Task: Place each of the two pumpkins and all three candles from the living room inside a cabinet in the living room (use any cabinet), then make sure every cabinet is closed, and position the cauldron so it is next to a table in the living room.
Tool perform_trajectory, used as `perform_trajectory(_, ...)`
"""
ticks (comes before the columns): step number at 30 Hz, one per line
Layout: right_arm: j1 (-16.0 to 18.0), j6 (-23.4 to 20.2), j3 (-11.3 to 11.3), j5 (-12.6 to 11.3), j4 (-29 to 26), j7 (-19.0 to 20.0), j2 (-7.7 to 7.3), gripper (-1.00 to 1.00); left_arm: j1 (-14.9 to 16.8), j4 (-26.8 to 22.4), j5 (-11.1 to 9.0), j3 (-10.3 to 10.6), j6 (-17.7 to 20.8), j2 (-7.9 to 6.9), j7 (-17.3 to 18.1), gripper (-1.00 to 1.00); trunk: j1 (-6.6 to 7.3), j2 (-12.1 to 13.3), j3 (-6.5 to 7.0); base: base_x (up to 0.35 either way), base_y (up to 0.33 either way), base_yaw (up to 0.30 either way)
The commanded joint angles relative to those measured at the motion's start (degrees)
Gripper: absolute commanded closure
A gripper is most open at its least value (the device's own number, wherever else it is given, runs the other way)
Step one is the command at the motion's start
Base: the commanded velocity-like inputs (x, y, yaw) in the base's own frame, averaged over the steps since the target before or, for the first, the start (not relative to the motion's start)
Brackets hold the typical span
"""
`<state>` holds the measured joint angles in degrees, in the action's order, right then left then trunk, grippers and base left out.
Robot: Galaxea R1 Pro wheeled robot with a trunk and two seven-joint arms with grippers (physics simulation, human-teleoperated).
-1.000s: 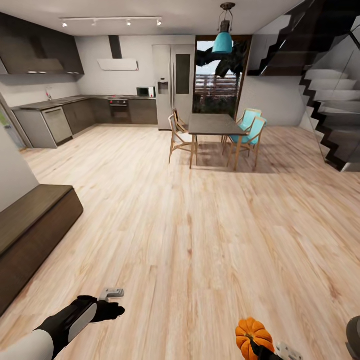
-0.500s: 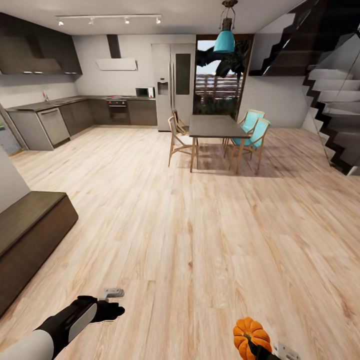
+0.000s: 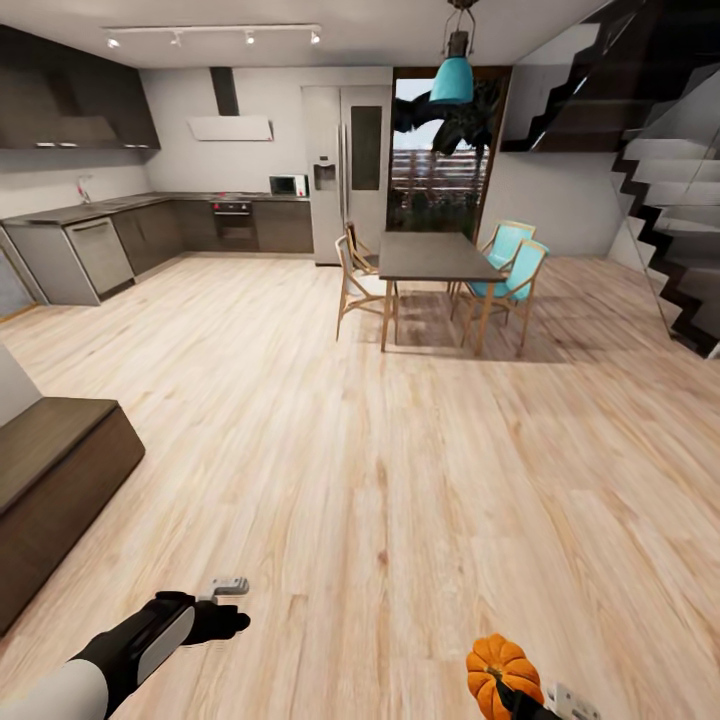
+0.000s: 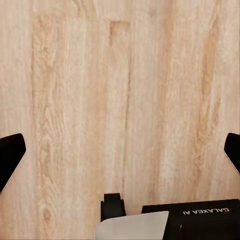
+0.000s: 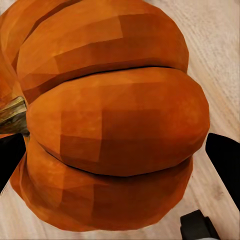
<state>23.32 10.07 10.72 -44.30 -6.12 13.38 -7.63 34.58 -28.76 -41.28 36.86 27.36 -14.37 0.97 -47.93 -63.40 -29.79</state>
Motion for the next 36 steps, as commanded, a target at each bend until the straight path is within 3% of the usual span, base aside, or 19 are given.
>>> perform_trajectory(1,0.06,0.21,0.36,-0.61,0.06,0.24,-0.02,1.0,0.05,-0.07,-0.03,0.23,0.15,-0.01,0.08,-1.0,-0.03,-0.03,-0.05,0.323,0.0,0.0)
perform_trajectory(18,0.04,0.21,0.4,-0.61,0.06,0.24,-0.02,1.0,0.05,-0.07,-0.03,0.23,0.15,0.32,0.08,-1.0,-0.03,-0.03,-0.05,0.319,0.0,0.0)
perform_trajectory(24,0.05,0.6,0.36,-0.6,0.1,0.2,-0.02,1.0,0.02,0.01,0.13,1.61,0.15,1.4,-0.13,-1.0,-0.03,-0.03,-0.05,0.312,0.0,0.0)
perform_trajectory(30,0.06,1.06,0.36,-0.61,0.14,0.17,-0.02,1.0,-0.04,0.66,0.23,2.07,0.07,4.02,-0.52,-1.0,-0.03,-0.03,-0.05,0.309,0.0,0.0)
perform_trajectory(36,0.06,1.09,0.36,-0.61,0.15,0.19,-0.02,1.0,-0.08,1.52,2.69,2.24,-0.11,5.33,-0.71,-1.0,-0.03,-0.03,-0.05,0.305,0.0,0.0)
